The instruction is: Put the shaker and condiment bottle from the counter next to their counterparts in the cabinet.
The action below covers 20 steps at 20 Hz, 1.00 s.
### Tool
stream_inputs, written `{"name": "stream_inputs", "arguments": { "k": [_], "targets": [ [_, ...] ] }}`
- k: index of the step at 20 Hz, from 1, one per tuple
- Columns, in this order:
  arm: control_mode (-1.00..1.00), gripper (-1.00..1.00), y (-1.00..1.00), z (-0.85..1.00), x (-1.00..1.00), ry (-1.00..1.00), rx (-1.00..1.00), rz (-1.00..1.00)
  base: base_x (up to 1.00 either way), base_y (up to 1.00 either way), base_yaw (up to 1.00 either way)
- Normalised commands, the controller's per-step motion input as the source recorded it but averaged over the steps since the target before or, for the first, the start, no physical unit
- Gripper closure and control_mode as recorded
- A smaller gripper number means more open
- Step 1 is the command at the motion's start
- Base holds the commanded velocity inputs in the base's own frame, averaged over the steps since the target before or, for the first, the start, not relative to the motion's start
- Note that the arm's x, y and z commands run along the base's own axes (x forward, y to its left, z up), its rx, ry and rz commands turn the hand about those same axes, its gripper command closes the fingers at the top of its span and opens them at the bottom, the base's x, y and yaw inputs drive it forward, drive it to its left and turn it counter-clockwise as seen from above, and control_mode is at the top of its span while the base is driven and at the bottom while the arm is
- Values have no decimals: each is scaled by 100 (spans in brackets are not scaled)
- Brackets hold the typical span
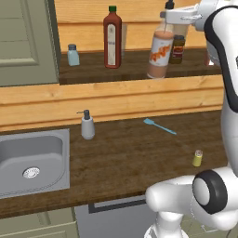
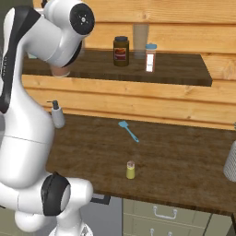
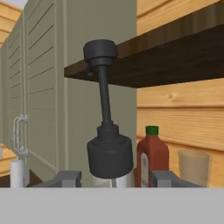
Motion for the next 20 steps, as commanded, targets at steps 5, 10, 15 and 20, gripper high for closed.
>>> {"name": "stream_inputs", "arguments": {
  "k": [5, 10, 15, 20],
  "targets": [
    [-100, 100, 0, -3, 11, 0, 0, 0, 0, 0, 0],
    [-100, 100, 0, 0, 19, 0, 0, 0, 0, 0, 0],
    [-100, 100, 0, 0, 27, 0, 0, 0, 0, 0, 0],
    [-100, 100, 0, 0, 31, 0, 0, 0, 0, 0, 0]
  ]
}}
